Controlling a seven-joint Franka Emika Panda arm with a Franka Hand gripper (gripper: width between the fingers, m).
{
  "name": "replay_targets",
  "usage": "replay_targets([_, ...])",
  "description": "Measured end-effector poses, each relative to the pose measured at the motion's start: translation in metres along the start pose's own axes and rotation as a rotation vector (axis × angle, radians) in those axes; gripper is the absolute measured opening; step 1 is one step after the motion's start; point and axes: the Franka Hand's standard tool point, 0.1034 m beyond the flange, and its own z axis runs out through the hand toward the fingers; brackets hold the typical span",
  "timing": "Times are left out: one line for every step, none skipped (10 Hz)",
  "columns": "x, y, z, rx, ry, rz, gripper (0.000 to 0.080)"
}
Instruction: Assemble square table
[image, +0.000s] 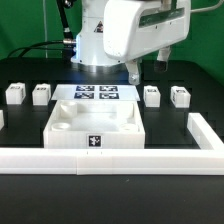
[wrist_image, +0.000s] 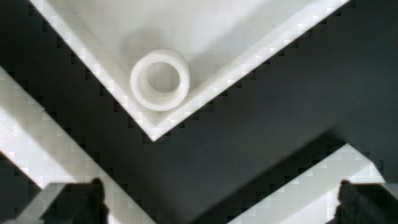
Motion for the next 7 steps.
replay_targets([0.0000, 0.0000, 0.0000, 0.000, 0.000, 0.000, 0.0649])
replay_targets([0.0000, 0.0000, 0.0000, 0.000, 0.000, 0.000, 0.0649])
replay_targets([0.0000, 0.0000, 0.0000, 0.000, 0.000, 0.000, 0.0649])
replay_targets([-0.0001, -0.0001, 0.0003, 0.000, 0.000, 0.000, 0.0649])
replay_targets([-0.0001, -0.0001, 0.0005, 0.001, 0.000, 0.000, 0.0649])
replay_targets([-0.0001, -0.0002, 0.0007, 0.001, -0.001, 0.000, 0.0649])
replay_targets([-0.0002, -0.0003, 0.0009, 0.001, -0.001, 0.000, 0.0649])
